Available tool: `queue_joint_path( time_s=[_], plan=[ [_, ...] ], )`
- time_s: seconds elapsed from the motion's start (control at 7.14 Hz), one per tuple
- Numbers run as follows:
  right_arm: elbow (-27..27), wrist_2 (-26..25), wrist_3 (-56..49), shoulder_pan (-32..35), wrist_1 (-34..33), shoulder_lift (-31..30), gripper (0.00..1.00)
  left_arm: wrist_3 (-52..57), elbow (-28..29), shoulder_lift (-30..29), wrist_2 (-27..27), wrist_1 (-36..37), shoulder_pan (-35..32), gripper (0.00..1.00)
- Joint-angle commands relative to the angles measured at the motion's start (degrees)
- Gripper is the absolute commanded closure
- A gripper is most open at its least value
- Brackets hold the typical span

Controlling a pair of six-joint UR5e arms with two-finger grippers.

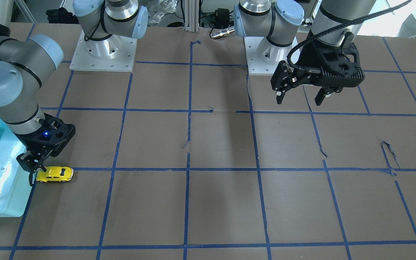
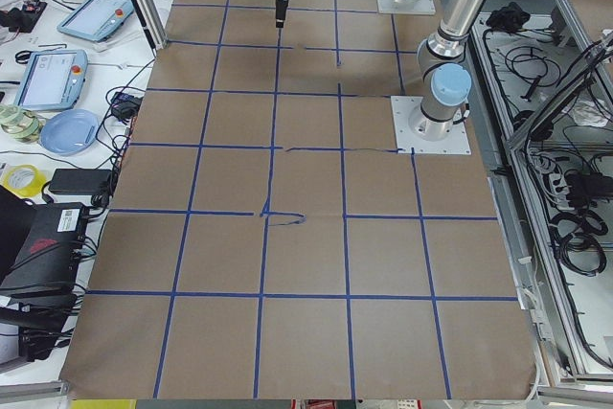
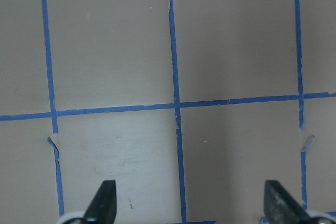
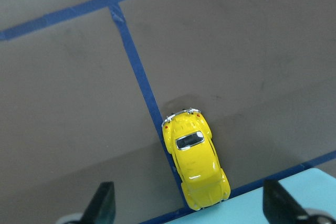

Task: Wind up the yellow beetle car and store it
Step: 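Lower the right gripper onto the yellow car beside the bin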

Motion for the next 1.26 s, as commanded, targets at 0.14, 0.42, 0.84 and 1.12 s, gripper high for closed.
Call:
queue_joint_path(
  time_s=[0.14, 0.42, 0.84, 1.12],
  plan=[
    [1.5, -0.3, -19.2, -2.5, -6.1, 6.0, 0.0, -0.6, 0.3, 0.0, 0.1, 0.0, -0.3, 0.0],
    [0.8, -0.2, -19.3, -2.7, -7.7, 9.9, 0.0, -0.6, 0.4, -0.5, 0.1, 0.0, -0.6, 0.0],
    [0.7, -0.3, -19.3, -2.7, -7.5, 9.7, 0.67, -0.5, 0.4, -0.5, 0.0, 0.0, -0.7, 0.0],
    [0.6, -0.3, -19.3, -2.5, -6.8, 9.1, 1.0, -0.5, 0.2, -0.4, -0.1, 0.0, -0.7, 0.0]
  ],
)
